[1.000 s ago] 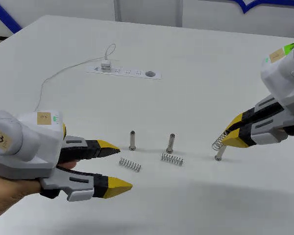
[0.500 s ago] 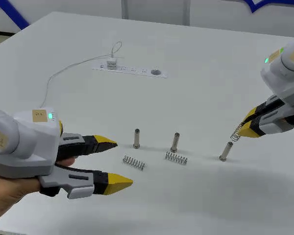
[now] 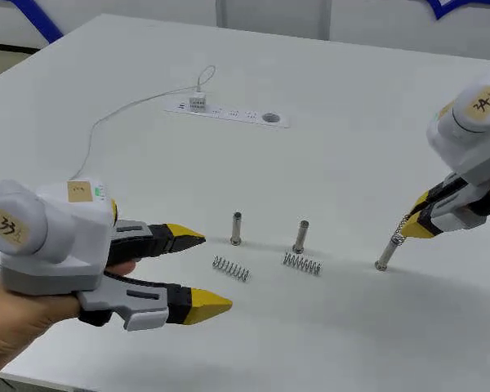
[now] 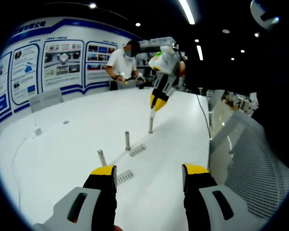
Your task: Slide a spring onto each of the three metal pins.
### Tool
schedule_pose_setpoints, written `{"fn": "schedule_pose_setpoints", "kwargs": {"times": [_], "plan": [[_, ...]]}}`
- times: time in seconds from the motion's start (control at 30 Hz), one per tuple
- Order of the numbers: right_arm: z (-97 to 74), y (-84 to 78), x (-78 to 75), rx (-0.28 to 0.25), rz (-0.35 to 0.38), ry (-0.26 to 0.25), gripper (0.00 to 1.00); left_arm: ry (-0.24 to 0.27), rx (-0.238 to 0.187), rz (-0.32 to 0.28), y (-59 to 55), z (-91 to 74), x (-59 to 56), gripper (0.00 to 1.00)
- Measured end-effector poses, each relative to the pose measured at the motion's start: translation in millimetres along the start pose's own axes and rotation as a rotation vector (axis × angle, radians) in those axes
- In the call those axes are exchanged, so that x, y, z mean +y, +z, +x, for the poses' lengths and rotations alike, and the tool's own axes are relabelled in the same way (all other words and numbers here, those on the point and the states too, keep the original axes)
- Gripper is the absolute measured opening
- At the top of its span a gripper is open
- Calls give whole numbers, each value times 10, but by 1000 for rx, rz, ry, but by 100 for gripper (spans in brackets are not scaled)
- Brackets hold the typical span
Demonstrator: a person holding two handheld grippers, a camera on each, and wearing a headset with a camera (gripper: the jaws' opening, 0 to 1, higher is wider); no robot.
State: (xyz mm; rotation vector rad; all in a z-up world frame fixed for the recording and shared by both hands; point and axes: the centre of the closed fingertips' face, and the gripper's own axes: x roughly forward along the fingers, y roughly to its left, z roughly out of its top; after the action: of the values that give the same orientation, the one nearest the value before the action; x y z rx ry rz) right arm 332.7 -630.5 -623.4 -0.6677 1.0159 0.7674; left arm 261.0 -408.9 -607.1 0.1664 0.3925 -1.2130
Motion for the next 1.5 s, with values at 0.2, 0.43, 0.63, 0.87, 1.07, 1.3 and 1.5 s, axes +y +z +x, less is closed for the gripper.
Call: {"fn": "schedule_pose_setpoints", "kwargs": {"times": [0.2, 0.43, 0.63, 0.87, 1.07, 1.3, 1.5], "plan": [[99, -28, -15, 4, 14, 16, 12, 2, 3, -3, -18, 8, -4, 55], [266, -81, 12, 22, 23, 17, 12, 7, 4, -7, -20, 2, 3, 55], [391, -116, 5, 24, 50, 19, 12, 7, 8, -6, -26, 5, -2, 55], [480, -151, 29, 37, 61, 20, 12, 9, 10, -6, -24, 3, -1, 55], [509, -153, 41, 35, 69, 26, 12, 13, 9, -7, -27, -11, -2, 55], [494, -147, 49, 25, 59, 19, 17, 11, 11, -4, -23, -9, -7, 55], [363, -87, 70, 0, 56, 4, 19, 4, 13, -2, -25, 3, -22, 55]]}}
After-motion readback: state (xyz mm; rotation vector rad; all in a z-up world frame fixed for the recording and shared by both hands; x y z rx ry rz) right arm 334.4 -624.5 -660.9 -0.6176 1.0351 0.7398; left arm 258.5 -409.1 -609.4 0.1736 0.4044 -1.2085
